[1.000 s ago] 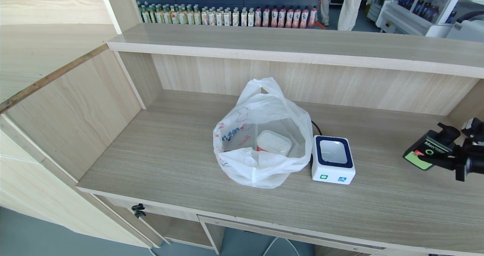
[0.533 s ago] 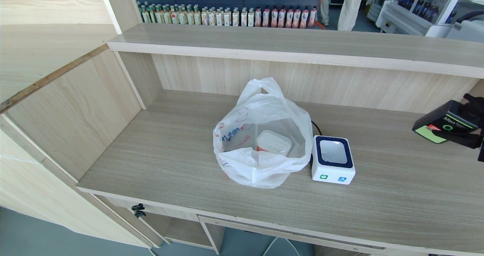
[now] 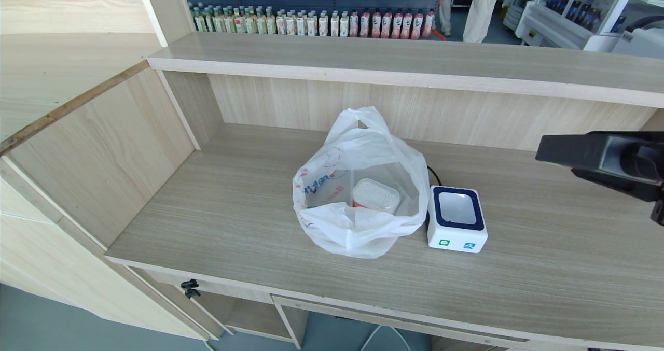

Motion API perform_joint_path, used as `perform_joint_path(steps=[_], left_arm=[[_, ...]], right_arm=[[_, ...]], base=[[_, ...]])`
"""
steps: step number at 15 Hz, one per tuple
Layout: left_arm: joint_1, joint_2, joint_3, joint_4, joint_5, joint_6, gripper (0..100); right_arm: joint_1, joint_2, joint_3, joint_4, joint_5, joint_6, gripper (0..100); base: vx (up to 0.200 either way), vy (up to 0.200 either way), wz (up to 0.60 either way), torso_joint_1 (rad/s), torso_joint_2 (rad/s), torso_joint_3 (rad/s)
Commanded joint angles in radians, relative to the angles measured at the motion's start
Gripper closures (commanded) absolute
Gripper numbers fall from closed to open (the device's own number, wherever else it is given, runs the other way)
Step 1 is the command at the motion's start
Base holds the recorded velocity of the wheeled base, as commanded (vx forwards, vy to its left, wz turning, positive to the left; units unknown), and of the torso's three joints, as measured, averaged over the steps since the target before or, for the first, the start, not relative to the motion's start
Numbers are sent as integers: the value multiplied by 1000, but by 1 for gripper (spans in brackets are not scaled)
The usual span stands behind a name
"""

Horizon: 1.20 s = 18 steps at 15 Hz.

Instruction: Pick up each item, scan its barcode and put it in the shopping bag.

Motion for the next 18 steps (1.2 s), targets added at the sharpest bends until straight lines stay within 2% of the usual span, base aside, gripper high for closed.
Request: perform_joint_path(steps=[1,4,6,8,14,15,18], left_arm=[[0,1,0,0,0,-1,0],[0,1,0,-1,0,-1,0],[0,1,0,0,0,-1,0],[0,1,0,-1,0,-1,0],[0,1,0,-1,0,-1,0],[0,1,0,-1,0,-2,0],[0,1,0,-1,0,-1,0]], right_arm=[[99,-85,54,-4,6,-47,100],[160,-150,117,-5,91,-90,100],[180,-192,178,-7,95,-151,100],[234,-200,181,-14,95,-176,100],[295,-146,49,-25,88,-531,100],[325,-134,37,-25,86,-622,100],[414,-114,40,-27,56,-782,100]], base=[[0,0,0,0,0,0],[0,0,0,0,0,0],[0,0,0,0,0,0],[0,0,0,0,0,0],[0,0,0,0,0,0],[0,0,0,0,0,0],[0,0,0,0,0,0]])
